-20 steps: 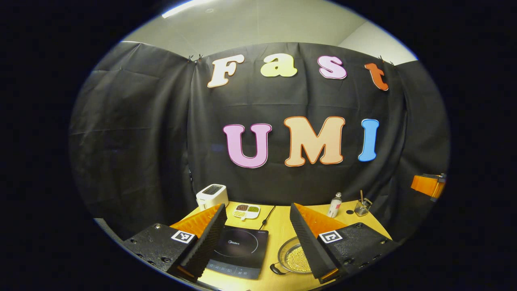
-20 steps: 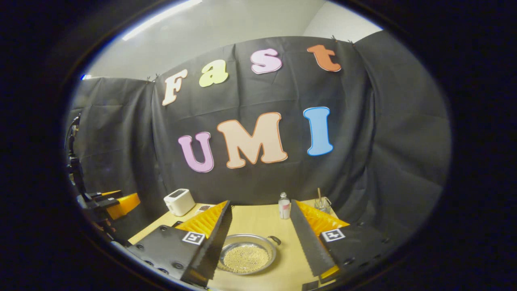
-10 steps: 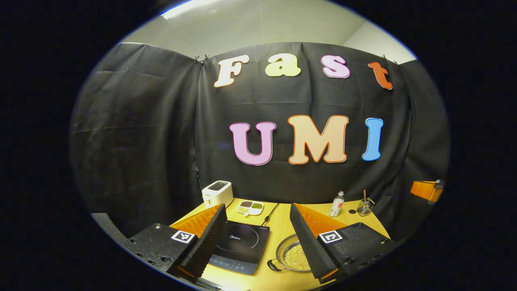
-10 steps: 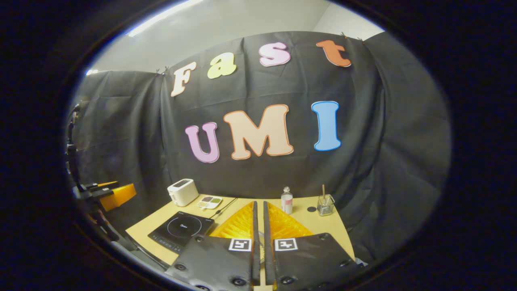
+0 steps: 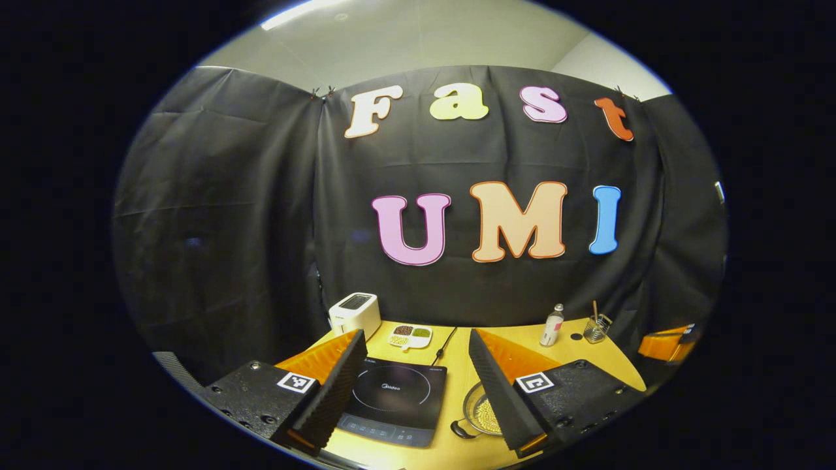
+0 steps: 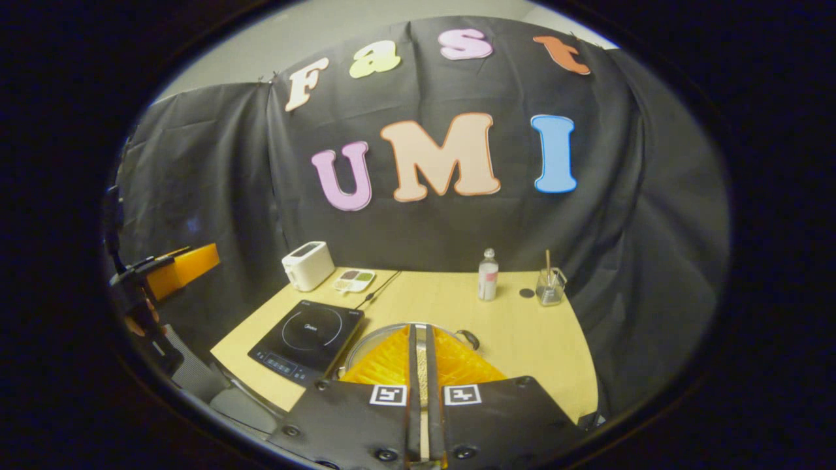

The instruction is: First push the handle of the pot to place it horizontally, then grasp the pot with both hands and set it on the induction cooktop.

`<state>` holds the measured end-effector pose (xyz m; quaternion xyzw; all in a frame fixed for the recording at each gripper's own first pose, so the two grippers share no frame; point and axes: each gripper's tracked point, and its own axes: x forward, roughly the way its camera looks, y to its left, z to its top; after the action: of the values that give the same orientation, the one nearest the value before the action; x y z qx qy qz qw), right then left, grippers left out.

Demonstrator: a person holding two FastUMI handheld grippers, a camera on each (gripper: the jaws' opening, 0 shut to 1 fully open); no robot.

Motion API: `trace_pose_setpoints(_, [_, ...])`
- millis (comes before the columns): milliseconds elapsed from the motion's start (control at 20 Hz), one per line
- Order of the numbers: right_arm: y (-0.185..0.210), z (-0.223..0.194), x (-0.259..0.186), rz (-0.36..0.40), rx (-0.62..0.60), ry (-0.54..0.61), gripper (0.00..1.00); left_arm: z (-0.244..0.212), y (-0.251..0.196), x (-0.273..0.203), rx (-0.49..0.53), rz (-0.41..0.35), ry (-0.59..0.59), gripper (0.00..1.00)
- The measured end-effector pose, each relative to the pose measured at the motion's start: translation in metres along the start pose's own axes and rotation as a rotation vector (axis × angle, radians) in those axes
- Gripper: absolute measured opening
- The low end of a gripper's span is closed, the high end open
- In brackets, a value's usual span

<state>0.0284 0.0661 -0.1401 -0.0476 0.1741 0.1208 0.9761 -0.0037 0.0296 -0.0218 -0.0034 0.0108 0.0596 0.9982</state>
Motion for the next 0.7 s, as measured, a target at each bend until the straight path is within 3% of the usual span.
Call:
trace_pose_setpoints(550, [0.103,-0.114,0.057,-0.023,0.082,0.376,0.07,-0.017,0.083,0.067,0.042,-0.077,0.021,0.96])
trace_pose_setpoints(650, [0.111,-0.140,0.061,-0.055,0.098,0.453,0.07,-0.024,0.094,0.075,0.045,-0.096,0.029,0.92])
trace_pose_setpoints(700, [0.116,-0.151,0.063,-0.071,0.112,0.487,0.07,-0.030,0.099,0.078,0.049,-0.104,0.037,0.96])
